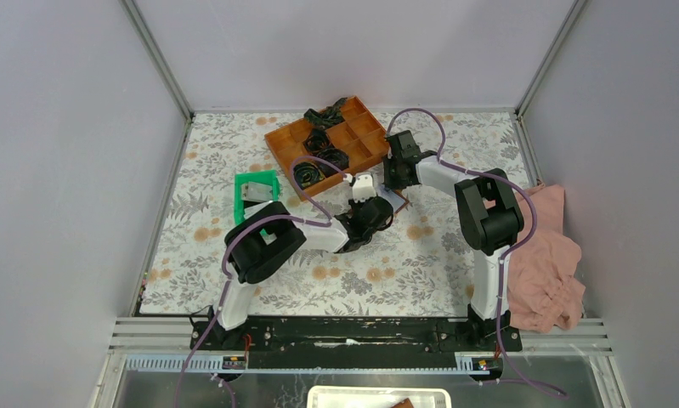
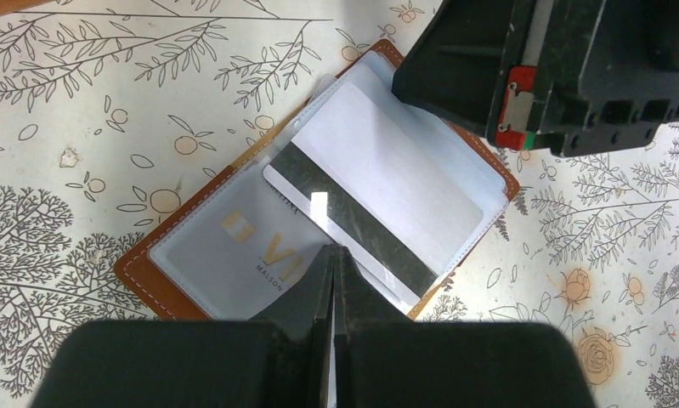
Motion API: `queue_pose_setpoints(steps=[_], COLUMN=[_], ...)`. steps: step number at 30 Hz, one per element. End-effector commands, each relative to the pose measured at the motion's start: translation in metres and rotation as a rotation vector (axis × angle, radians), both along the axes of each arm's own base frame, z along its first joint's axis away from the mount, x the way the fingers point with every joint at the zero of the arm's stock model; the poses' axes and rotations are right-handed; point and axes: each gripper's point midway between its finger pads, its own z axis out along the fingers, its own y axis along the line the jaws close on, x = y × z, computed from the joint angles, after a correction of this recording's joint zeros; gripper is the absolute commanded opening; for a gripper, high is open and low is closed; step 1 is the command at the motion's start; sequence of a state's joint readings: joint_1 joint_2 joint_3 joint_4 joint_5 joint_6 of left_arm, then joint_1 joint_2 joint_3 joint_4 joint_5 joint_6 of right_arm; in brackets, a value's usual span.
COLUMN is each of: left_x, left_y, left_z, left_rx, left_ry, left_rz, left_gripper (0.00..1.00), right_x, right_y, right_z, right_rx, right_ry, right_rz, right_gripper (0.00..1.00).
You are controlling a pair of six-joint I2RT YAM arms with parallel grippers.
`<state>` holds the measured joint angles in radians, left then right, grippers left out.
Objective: Put the credit cards into the card holder
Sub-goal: Insert the credit card into the card holder.
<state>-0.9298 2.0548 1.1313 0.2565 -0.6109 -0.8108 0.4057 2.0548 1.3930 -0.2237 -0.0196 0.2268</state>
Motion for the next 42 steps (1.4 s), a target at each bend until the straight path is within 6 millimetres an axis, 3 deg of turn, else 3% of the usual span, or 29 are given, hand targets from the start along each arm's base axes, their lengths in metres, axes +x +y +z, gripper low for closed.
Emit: queue_pose_setpoints(steps=[1,8,27,35,42], left_x=[-0.008,-0.009,0.014,0.009,-0.002], left_y=[0.007,0.009,-0.011,0.002,0.018], left_z=[-0.003,-0.013,0.008,0.019,0.015], left_rx=[0.062,0.081,0.090,0.100,0.092], left_ry=[-0.009,0.002,-0.066,-0.082,-0.078], left_rz=[-0.018,-0.016,-0.019,-0.003,0.014], left_gripper=[0.00,0.00,0.02,0.01,0.00], right_x=[-0.051,-0.052,-0.053,-0.052,-0.052], right_y=[-0.021,-0.021,-0.020,-0.020,-0.020], right_z=[-0.040,-0.041,-0.040,-0.041,-0.042], right_rx=[-0.087,-0.085,-0.082,-0.080,-0.081], right_ry=[0.203,0.204,0.205,0.204,0.206], right_rz=[0.001,-0.002,0.001,0.001,-0.001], right_gripper=[0.07,0.07,0.07,0.07,0.07])
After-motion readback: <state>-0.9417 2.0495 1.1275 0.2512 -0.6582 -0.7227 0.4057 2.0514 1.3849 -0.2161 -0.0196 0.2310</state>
